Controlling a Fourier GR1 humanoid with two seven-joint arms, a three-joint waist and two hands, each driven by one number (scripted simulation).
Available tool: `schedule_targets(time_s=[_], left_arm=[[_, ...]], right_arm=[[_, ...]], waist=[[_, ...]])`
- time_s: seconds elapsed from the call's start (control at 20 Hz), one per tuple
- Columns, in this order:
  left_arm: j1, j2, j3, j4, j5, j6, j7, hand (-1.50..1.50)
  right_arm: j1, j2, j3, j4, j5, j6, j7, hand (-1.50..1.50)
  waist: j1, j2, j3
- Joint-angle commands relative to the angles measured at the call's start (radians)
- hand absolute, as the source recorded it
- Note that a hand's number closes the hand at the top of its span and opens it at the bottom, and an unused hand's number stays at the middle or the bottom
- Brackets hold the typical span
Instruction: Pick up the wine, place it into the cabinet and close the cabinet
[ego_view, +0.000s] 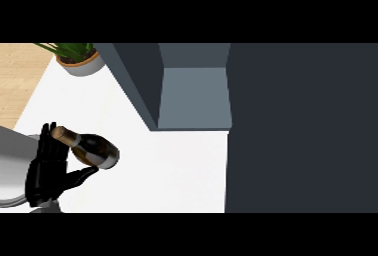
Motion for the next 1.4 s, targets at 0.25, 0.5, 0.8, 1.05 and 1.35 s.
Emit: schedule_targets(time_s=[0.25,0.5,0.8,1.05,1.35], left_arm=[[-0.061,0.001,-0.021,0.084,-0.013,0.023,-0.002,-1.50],[-0.001,0.017,-0.015,0.180,-0.010,-0.079,-0.124,-1.50],[-0.168,0.038,0.014,0.337,-0.005,-0.042,-0.152,-1.50],[-0.159,0.002,0.010,0.375,0.016,-0.070,-0.215,-1.50],[-0.164,-0.002,-0.019,0.453,0.023,-0.193,-0.273,1.50]], right_arm=[[0.055,0.015,0.023,-0.168,-0.026,-0.016,0.056,-1.50],[0.050,0.022,0.018,-0.150,-0.023,-0.004,0.035,-1.50],[0.044,-0.029,-0.120,-0.129,-0.160,0.041,0.019,-1.50],[0.082,0.007,-0.044,-0.178,-0.091,0.016,0.057,-1.50],[0.063,0.012,-0.015,-0.175,-0.064,0.007,0.063,-1.50]], waist=[[0.002,0.000,0.000],[0.004,0.000,0.000],[-0.006,0.001,0.000],[-0.004,0.000,0.000],[-0.007,0.000,-0.001]])
